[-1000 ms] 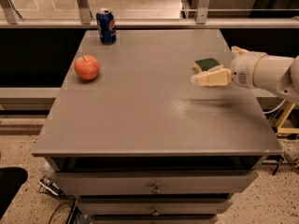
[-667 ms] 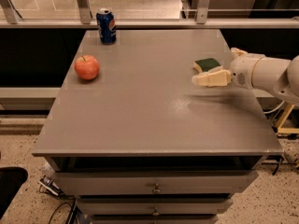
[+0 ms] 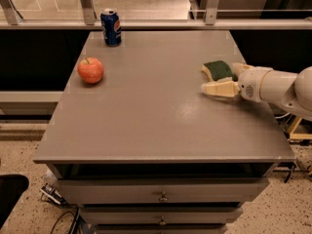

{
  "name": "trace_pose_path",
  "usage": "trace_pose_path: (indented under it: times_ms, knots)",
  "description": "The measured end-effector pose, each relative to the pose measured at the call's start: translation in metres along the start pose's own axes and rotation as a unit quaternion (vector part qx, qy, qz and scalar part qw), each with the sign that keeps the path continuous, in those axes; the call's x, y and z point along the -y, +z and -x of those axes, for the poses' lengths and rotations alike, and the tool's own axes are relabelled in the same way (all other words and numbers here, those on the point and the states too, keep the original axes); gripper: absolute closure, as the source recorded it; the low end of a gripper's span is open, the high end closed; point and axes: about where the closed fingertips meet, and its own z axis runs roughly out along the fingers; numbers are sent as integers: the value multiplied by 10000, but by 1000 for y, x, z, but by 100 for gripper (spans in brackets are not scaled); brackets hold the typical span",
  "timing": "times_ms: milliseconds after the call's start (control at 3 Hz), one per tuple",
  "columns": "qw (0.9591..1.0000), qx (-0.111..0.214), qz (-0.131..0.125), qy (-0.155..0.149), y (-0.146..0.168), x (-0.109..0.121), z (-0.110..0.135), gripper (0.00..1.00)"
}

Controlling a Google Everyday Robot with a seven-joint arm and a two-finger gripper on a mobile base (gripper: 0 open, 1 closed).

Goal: Move sponge near apple

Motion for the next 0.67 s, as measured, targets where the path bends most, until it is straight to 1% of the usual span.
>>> trace_pose_path:
  times_ms: [667]
  knots:
    - [10000, 3, 38, -16, 4, -3, 2, 66]
